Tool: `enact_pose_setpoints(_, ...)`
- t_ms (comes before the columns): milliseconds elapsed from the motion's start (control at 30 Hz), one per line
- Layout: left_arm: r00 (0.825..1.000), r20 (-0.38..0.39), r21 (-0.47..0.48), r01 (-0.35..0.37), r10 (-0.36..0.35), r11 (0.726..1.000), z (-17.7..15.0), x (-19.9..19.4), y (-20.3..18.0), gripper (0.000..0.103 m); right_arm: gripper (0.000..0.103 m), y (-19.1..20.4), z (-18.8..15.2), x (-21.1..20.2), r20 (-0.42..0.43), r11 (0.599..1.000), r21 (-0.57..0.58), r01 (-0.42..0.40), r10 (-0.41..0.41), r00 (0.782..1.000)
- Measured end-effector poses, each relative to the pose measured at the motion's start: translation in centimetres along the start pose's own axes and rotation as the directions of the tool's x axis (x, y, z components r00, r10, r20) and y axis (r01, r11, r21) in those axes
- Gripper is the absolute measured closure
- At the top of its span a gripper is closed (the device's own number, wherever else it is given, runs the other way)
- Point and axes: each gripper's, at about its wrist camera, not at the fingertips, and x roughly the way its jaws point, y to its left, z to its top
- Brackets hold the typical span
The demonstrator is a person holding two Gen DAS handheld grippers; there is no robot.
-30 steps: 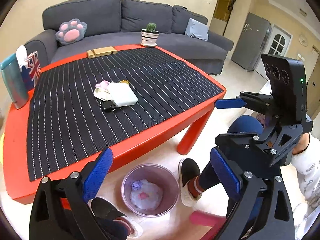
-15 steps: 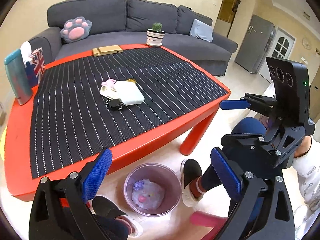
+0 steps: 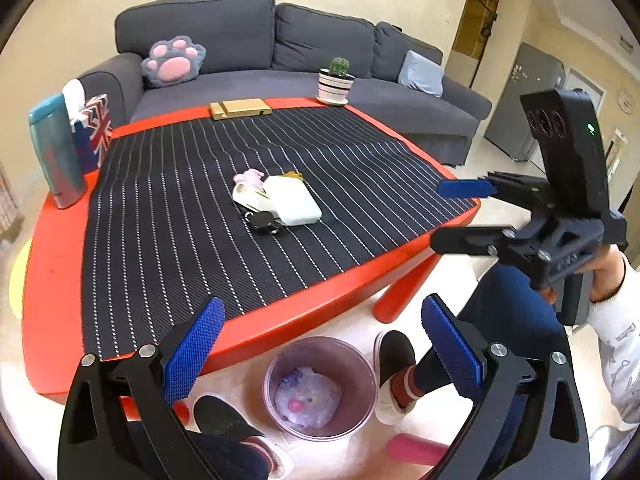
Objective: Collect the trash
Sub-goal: 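Move the right gripper toward the white square box on the mat, then close the right gripper around the white square box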
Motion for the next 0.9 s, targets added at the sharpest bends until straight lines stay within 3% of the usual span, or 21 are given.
enact_pose_setpoints(367,1.0,0.019,-0.032,-0.01,0.011,0.999,0.8,-0.6,1.1,0.008,0.005,-1.4,5.6,4.0,-0.059,0.999,0.043,0.003,0.0,0.998)
enact_pose_setpoints(900,1.0,0.014,-0.046,-0.007,0.008,0.999,0.6,-0.7,1.8,0.008,0.004,-3.8,9.2,11.7,-0.228,0.977,0.213,-0.032,0.081,0.97)
